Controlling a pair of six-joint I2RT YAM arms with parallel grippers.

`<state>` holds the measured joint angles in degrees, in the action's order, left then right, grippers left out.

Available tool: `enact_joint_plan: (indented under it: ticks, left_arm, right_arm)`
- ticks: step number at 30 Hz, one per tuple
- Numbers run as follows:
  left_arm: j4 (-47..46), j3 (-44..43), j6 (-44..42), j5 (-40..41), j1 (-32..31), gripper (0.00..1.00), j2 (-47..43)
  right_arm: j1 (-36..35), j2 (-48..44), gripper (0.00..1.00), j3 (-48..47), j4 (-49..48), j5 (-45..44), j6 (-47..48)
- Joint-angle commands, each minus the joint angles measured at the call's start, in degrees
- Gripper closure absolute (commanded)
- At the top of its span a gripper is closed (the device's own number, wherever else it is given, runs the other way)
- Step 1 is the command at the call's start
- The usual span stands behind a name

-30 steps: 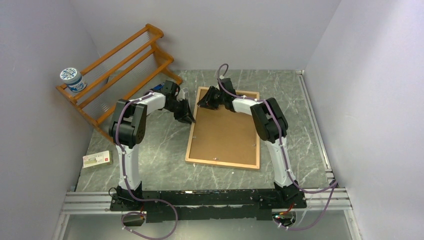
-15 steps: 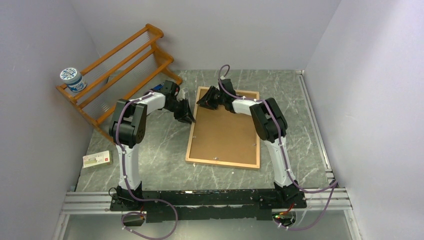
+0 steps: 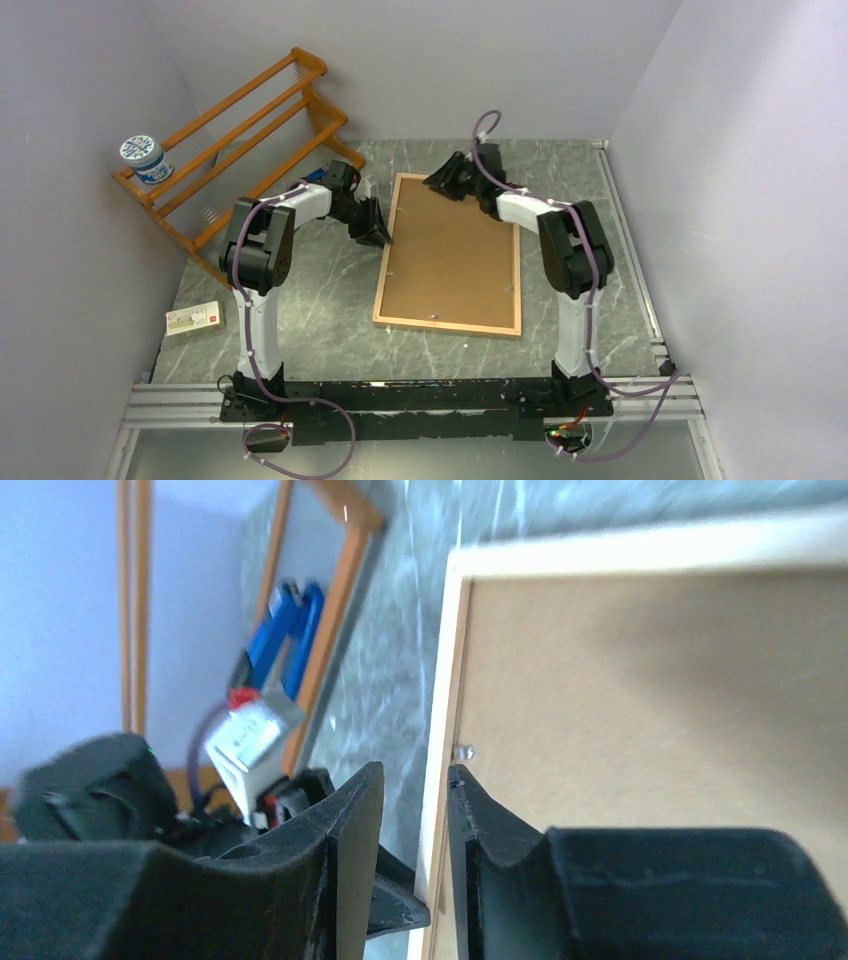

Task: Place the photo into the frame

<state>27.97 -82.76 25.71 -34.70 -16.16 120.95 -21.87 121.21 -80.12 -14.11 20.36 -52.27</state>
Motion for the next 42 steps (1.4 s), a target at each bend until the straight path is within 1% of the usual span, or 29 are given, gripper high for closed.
enact_joint_plan:
  ticks: [1,5,6,10,14,20,25,31,33,37,42]
  left_arm:
    - [-1.93,-3.54,-0.43,0.49,0.23,0.62,1.99]
    - [-3.08,-5.54,0.14,0.4,0.25,0.55,3.61]
    - [-3.55,-6.02,0.81,0.42,0.26,0.56,4.34]
    - [-3.37,-8.35,1.42,-0.05,0.21,0.67,6.35]
    - [-2.85,-6.98,0.76,1.95,0.28,0.71,6.06]
    - [-1.98,-6.0,0.21,1.43,0.2,0.86,6.29]
    - [-1.61,-4.77,-0.73,0.89,0.18,0.97,5.97]
    - [-1.1,-4.16,-1.49,1.15,0.21,0.98,5.8]
    - [-0.84,-4.16,-1.81,1.21,0.17,0.98,5.71]
    - [-0.59,-3.92,-2.2,0.88,0.24,0.97,5.85]
    - [-0.41,-3.6,-2.41,0.51,0.22,0.97,6.03]
  right_arm:
    - [5.7,-7.37,0.65,2.9,3.97,-6.88,2.17]
    - [8.96,-9.43,0.62,4.94,8.51,-11.67,1.37]
    - [9.66,-9.75,0.61,5.57,8.61,-11.97,1.3]
    - [11.13,-9.81,0.6,6.81,9.21,-13.0,0.24]
    - [11.23,-6.58,0.6,5.28,10.28,-12.55,-0.29]
    - [11.57,-1.7,0.6,1.72,10.15,-13.19,-0.39]
    - [11.76,0.52,0.6,0.12,9.6,-14.69,0.07]
    - [11.93,2.31,0.6,-1.19,10.53,-16.88,0.92]
    - [11.97,3.11,0.6,-1.56,10.11,-16.52,1.04]
    - [12.27,4.14,0.6,-0.96,5.78,-14.63,1.14]
    - [12.43,5.36,0.6,-2.47,6.26,-16.29,1.83]
